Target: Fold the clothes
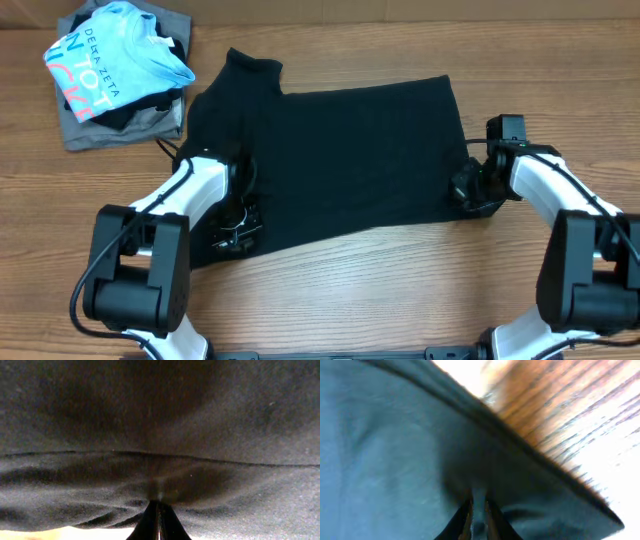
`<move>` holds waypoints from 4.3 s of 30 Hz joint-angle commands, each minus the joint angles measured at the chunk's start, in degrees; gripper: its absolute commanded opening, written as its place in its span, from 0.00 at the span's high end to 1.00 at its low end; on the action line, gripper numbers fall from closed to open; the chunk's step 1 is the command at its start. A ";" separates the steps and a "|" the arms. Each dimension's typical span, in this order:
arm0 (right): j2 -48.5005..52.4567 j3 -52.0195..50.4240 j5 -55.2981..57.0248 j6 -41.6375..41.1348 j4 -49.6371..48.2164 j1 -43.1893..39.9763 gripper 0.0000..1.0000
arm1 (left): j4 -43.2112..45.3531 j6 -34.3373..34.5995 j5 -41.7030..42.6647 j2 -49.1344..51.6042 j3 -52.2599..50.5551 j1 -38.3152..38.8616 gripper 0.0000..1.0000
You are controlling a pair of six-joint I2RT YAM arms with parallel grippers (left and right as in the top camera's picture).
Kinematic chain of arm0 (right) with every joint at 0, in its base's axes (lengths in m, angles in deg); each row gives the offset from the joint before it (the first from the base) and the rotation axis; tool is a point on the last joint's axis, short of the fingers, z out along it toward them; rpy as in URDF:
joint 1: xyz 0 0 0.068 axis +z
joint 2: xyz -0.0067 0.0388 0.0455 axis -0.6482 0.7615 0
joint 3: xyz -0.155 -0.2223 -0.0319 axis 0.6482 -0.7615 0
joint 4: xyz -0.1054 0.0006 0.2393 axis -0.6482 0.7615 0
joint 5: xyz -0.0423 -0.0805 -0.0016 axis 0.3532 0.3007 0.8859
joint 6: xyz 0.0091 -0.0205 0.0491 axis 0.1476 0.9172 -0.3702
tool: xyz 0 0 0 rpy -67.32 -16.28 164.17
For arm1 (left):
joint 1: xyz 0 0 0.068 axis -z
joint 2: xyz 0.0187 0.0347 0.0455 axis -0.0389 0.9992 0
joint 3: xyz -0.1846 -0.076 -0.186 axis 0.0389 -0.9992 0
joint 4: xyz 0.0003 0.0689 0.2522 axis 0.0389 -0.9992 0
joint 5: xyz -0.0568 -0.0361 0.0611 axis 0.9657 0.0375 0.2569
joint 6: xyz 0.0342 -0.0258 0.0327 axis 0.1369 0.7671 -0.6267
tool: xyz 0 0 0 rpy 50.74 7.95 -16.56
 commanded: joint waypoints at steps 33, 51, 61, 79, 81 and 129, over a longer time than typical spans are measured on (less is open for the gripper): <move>-31.65 -10.19 11.56 -17.00 28.24 -5.68 0.96 | -12.66 10.69 -0.42 -23.61 -7.61 -1.84 0.96; -28.89 12.81 -6.43 12.70 -1.70 -5.68 0.00 | 8.22 -10.10 6.54 -24.72 16.63 -0.70 0.00; -2.49 25.16 -6.19 16.06 -3.52 -5.18 0.00 | 15.54 -13.99 -1.84 5.22 38.27 2.19 0.00; 14.53 25.14 14.23 21.99 -13.40 5.20 0.00 | 31.91 -20.00 -8.39 30.25 46.69 4.20 0.00; 15.63 25.14 14.21 21.59 -13.60 5.20 0.02 | 32.11 -20.00 -8.41 30.95 46.69 4.20 0.07; 25.14 25.88 17.46 21.70 -20.33 4.85 0.96 | 32.26 -20.02 -9.66 32.94 47.41 4.13 0.78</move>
